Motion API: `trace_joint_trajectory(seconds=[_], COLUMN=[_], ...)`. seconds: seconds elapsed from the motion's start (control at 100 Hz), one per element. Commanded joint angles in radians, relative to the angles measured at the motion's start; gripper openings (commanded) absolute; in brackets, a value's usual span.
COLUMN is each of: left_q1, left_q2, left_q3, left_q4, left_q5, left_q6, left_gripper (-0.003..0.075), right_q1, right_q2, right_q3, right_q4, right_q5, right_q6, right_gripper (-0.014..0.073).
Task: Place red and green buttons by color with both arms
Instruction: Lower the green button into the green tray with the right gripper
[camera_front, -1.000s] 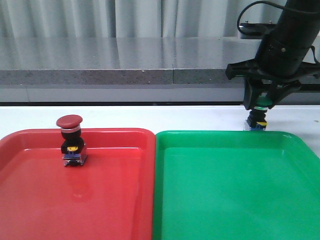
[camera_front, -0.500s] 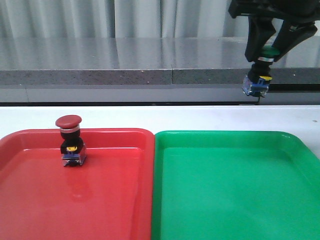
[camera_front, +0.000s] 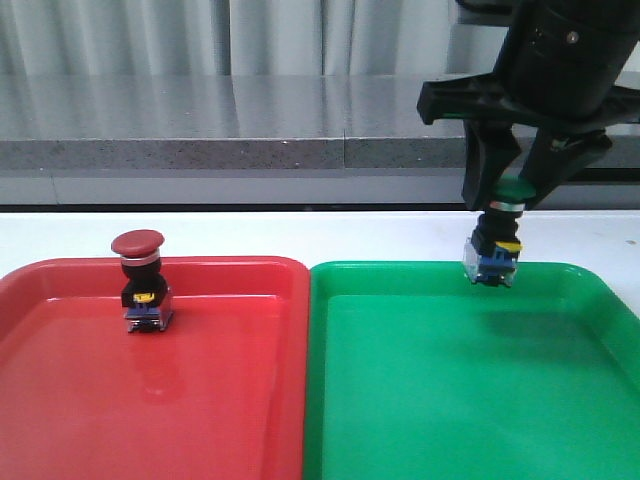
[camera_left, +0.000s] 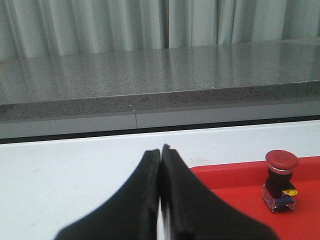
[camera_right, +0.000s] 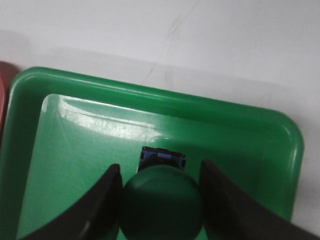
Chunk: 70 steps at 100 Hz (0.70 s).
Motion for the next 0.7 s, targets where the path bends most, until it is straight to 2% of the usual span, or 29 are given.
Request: trace_joint_trajectory(seconds=[0.0, 0.25, 0.59, 0.69], left_q1=[0.003, 0.003, 0.003, 0.003], left_q2=[-0.03, -0.03, -0.03, -0.03], left_q3=[0.041, 0.041, 0.041, 0.041], left_q4=[-0.002, -0.002, -0.002, -0.002], left_q5=[-0.082, -0.082, -0.082, -0.082], left_q6=[-0.013, -0.013, -0.013, -0.013], left_gripper=[-0.0019, -0.0019, -0.0019, -0.0019], right_q1=[0.008, 0.008, 0.008, 0.008], right_q2=[-0.048, -0.048, 0.022, 0.02], right_q3=[0.013, 0.088, 0.099, 0.099], right_q4=[-0.016, -0.015, -0.011, -0.01], right_q5=[-0.082, -0.177, -0.184, -0.183], right_q6=[0.017, 0.017, 0.017, 0.017], right_gripper=[0.0216, 0.0216, 0.0216, 0.0244])
